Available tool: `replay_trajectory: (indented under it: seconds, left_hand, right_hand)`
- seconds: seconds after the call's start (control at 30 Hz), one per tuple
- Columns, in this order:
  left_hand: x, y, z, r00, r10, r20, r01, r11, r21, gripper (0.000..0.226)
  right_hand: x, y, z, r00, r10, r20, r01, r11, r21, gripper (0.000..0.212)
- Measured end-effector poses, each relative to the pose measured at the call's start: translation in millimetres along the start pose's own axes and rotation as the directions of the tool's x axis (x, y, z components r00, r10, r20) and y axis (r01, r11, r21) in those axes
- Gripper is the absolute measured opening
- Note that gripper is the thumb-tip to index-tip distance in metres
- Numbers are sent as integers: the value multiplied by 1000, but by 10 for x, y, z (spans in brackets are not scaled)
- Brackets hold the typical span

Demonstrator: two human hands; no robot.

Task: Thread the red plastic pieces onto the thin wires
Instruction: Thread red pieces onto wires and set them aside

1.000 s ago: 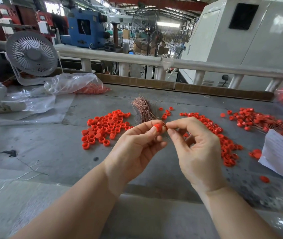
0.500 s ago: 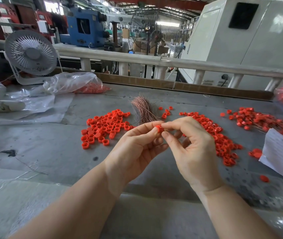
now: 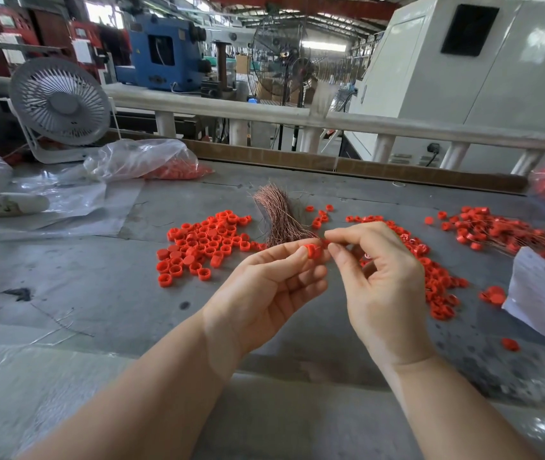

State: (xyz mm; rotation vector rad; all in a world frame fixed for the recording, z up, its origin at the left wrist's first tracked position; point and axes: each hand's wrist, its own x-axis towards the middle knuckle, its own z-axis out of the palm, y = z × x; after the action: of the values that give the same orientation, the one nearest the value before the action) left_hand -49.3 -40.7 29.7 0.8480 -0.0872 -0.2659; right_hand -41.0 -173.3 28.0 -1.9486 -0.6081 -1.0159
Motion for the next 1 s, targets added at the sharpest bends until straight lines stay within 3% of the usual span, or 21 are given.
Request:
replay_trajectory:
  seconds: [0.4,0.57,0.63,0.87,1.0]
  left_hand:
    - [6,-9,11,999,30,-30,-31,999,-36,15]
    - [12,-8,5,997,69,-36,-69,998,8,14]
    - [13,-12,-11,995,86,-50,-84,995,45,12]
    - [-1,-28,-17,994,104,-27,-101,990,101,12]
    - [-10,-23,-22,995,104,4,-103,985,138,13]
  right_hand:
    - [12,-5,-31,972,-66,-225,42,993,-110,24]
    - [-22,-11,55,996,87,18,-88,995,43,5]
    - [-36,-11,77,992,99,79,-104,993,54,6]
    - [-30,-44,77,974,172,146,-190,974,121,16]
    - [-12,-58,52,964,217,151,-245,949,201,8]
